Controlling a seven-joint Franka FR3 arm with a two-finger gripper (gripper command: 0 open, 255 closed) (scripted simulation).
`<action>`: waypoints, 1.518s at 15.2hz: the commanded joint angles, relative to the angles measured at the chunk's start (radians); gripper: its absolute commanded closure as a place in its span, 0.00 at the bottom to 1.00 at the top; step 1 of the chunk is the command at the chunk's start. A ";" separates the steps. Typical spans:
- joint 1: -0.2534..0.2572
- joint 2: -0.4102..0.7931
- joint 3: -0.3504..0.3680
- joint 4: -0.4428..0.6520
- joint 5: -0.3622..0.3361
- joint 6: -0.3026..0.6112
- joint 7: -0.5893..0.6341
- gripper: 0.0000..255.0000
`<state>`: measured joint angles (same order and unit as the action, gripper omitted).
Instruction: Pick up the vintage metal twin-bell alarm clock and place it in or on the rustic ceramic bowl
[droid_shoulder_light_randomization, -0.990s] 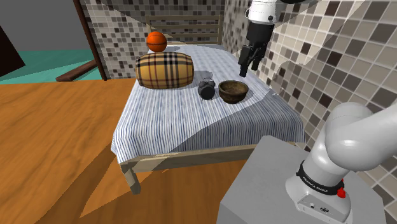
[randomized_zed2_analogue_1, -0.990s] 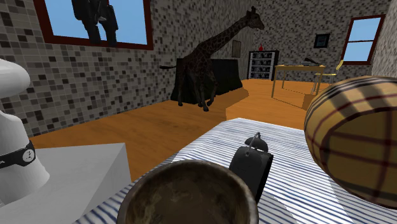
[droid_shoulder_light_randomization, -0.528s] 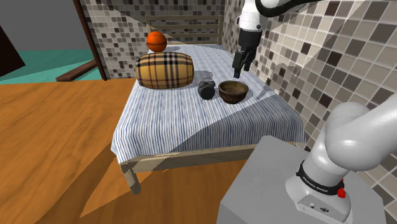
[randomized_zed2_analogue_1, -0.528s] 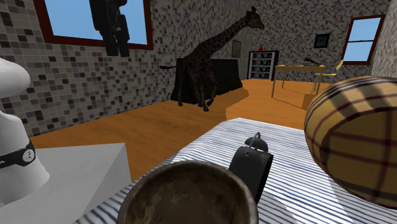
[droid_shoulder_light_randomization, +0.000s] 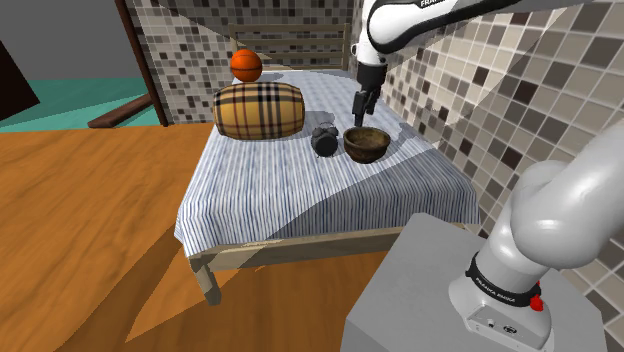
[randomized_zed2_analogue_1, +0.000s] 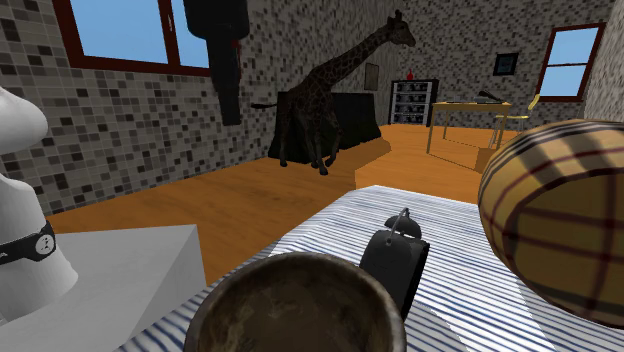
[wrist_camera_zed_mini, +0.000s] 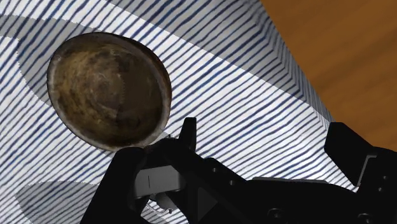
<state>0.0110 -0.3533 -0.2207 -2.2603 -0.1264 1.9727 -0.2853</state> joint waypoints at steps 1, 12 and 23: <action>-0.001 0.077 -0.024 0.032 -0.006 0.049 -0.052 0.00; -0.025 0.496 -0.081 0.333 0.044 0.189 -0.310 0.00; -0.066 0.709 -0.073 0.475 0.086 0.270 -0.407 0.00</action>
<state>-0.0523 0.3482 -0.2938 -1.7838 -0.0430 2.2332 -0.6896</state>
